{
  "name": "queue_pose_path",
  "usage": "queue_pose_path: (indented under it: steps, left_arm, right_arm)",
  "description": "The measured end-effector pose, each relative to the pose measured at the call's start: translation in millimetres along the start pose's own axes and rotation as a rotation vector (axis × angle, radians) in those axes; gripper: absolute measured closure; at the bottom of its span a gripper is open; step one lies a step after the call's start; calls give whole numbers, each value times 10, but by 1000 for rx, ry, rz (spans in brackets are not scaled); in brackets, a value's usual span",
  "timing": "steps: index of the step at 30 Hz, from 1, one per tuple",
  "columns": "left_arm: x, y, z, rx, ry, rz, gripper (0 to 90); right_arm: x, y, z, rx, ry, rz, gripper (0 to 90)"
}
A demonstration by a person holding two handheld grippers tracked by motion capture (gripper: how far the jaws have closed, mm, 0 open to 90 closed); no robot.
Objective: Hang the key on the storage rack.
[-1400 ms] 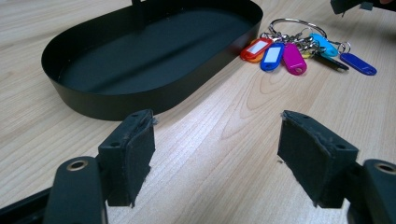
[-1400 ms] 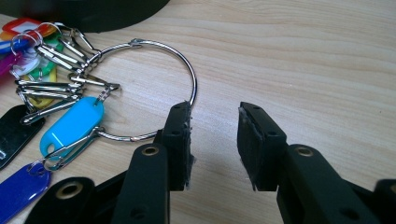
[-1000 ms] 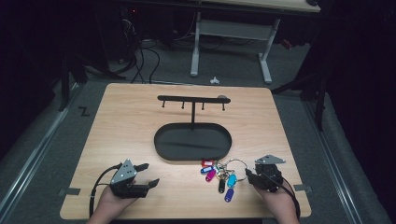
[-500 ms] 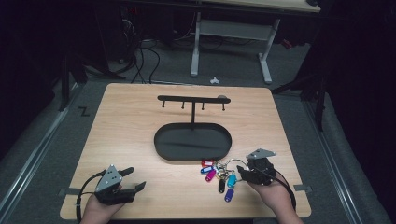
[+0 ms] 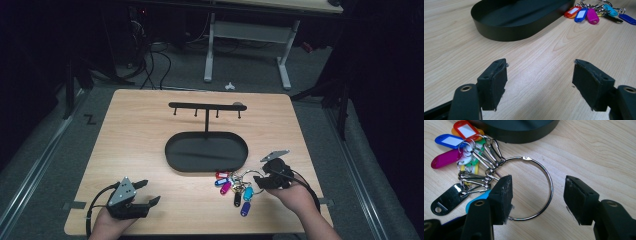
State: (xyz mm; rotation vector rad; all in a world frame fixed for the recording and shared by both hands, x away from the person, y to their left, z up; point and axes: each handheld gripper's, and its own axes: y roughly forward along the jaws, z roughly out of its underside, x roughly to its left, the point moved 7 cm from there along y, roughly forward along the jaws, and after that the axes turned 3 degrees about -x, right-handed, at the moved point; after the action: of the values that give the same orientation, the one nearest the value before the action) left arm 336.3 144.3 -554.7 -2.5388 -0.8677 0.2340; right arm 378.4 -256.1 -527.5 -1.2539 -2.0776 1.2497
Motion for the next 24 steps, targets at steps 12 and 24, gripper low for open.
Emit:
queue_pose_path:
  steps: [12,24]
  left_arm:
    - [23,-24,3,-8,-8,-1,282]
    - [-3,-3,11,4,1,15,284]
  right_arm:
    - [-39,17,-17,110,-36,-30,391]
    - [-19,128,-76,244,-130,-72,306]
